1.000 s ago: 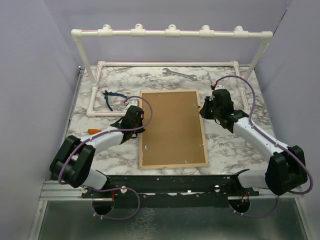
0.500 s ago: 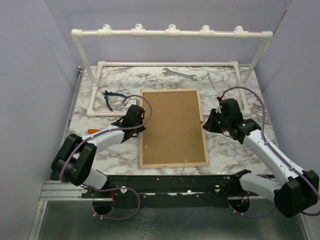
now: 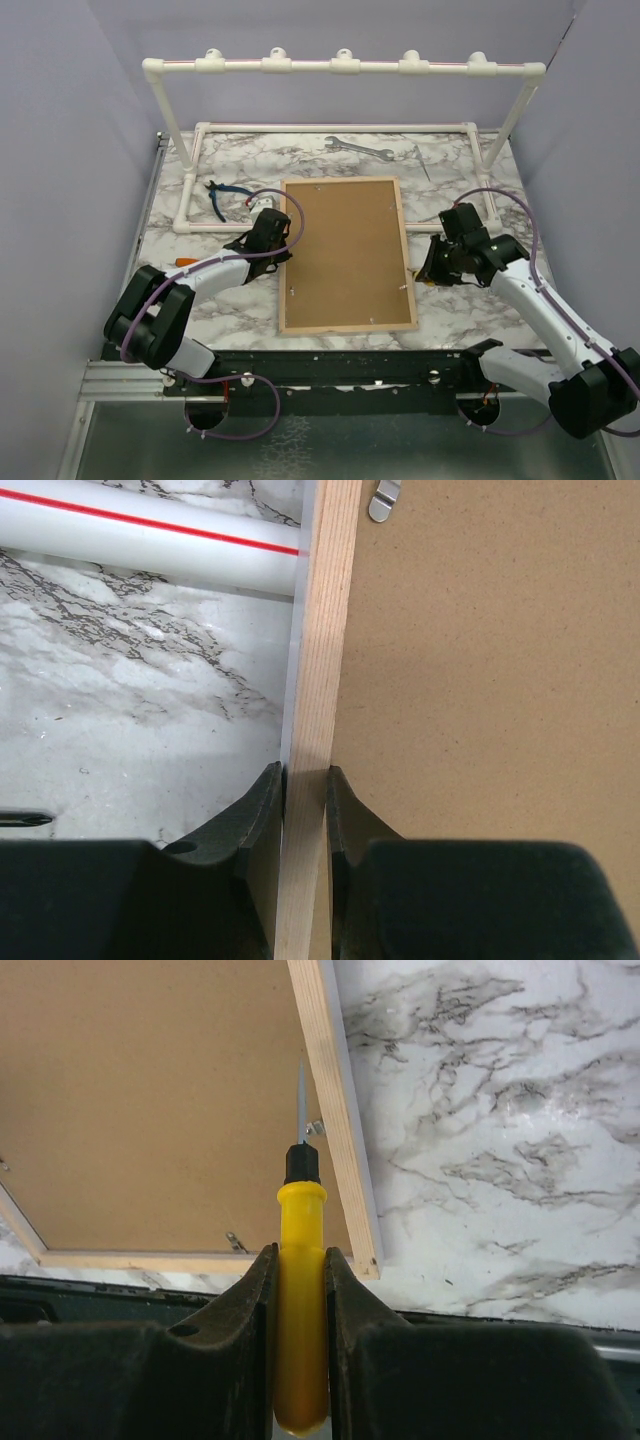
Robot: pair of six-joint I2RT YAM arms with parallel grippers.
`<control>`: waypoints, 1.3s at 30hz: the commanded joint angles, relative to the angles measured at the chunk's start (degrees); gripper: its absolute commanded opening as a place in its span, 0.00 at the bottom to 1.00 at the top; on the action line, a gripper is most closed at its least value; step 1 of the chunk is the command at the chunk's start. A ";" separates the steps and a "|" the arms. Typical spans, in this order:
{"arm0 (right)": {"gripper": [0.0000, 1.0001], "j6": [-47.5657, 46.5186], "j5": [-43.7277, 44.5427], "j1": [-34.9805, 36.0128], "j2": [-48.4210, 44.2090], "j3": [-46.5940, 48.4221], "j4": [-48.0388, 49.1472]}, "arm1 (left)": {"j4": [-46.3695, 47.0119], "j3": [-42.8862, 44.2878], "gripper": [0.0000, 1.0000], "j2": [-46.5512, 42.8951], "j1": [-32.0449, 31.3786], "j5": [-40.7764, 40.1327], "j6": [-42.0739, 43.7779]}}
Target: Take the photo out of the frame
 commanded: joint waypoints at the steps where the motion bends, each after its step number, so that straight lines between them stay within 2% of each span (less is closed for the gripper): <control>1: 0.01 0.42 -1.02 -0.20 -1.58 1.90 -6.85 | -1.10 0.45 0.00 0.96 0.60 -2.48 -1.66; 7: 0.01 -1.01 -3.40 -0.20 0.61 2.09 -12.58 | -1.01 1.33 0.00 1.25 0.59 -2.13 -1.67; 18: 0.01 -2.78 -10.06 -0.20 -0.20 0.48 -9.62 | -0.66 0.95 0.00 1.12 0.60 -1.17 -1.16; 27: 0.01 -0.76 -9.58 -0.20 0.90 -0.77 -10.59 | -0.67 0.56 0.00 0.07 0.60 -0.42 -1.22; 39: 0.01 0.64 -3.13 -0.20 2.59 -0.02 -10.20 | -0.73 0.21 0.00 0.03 0.60 -0.22 0.24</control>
